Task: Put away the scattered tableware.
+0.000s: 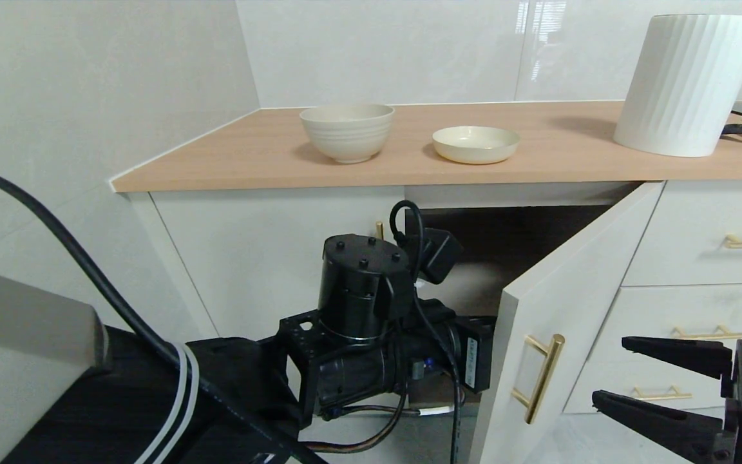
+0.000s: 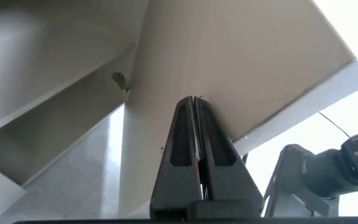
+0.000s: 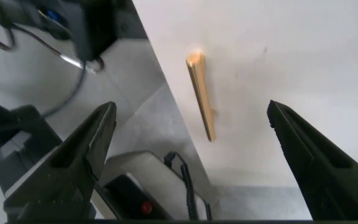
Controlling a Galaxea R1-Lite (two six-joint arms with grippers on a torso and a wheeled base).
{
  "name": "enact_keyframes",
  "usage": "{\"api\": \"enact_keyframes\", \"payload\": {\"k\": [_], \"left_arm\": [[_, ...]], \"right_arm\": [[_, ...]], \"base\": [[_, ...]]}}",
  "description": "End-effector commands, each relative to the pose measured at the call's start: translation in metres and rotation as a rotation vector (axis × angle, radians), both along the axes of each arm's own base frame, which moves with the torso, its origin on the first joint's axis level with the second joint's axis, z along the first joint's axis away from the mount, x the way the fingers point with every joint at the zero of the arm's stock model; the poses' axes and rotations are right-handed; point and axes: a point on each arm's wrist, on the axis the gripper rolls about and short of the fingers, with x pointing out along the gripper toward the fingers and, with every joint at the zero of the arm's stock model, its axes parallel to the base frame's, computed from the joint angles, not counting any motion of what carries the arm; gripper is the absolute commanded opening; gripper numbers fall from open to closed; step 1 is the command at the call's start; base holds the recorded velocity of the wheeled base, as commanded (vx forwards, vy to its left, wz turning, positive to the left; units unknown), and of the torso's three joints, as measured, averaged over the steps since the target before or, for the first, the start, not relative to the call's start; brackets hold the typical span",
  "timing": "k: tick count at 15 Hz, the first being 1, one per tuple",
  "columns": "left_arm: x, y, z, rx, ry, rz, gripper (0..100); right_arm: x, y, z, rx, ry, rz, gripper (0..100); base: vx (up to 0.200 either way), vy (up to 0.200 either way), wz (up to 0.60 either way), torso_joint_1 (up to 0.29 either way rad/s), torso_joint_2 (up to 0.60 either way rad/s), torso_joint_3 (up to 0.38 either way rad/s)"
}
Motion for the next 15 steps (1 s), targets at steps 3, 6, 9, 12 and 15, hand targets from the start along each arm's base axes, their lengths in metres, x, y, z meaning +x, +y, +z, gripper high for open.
{"api": "enact_keyframes", "payload": {"k": [3,6,9,12,15], "left_arm": [[-0.001,-0.003,0.008,0.015,0.014,-0.007,0],[0.002,-0.012,0.008,0.023,0.021,-0.016,0],[-0.007,-0.025,0.005,0.049,0.040,-0.056,0],[-0.014,-0.036,0.005,0.062,0.048,-0.087,0],[-0.012,-0.051,-0.001,0.092,0.069,-0.105,0]], "right_arm": [[-0.009,-0.006,0.013,0.040,-0.064,-0.003,100],[-0.013,-0.008,0.021,0.064,-0.094,0.001,100],[-0.021,-0.013,0.033,0.104,-0.148,0.003,100],[-0.029,-0.018,0.044,0.148,-0.190,0.009,100],[-0.035,-0.022,0.049,0.146,-0.184,0.014,100]], "base": [[0.000,0.000,0.00,0.000,0.00,0.000],[-0.200,0.000,0.00,0.012,0.00,0.001],[0.000,0.000,0.00,0.000,0.00,0.000],[0.000,0.000,0.00,0.000,0.00,0.000],[0.000,0.000,0.00,0.000,0.00,0.000]]}}
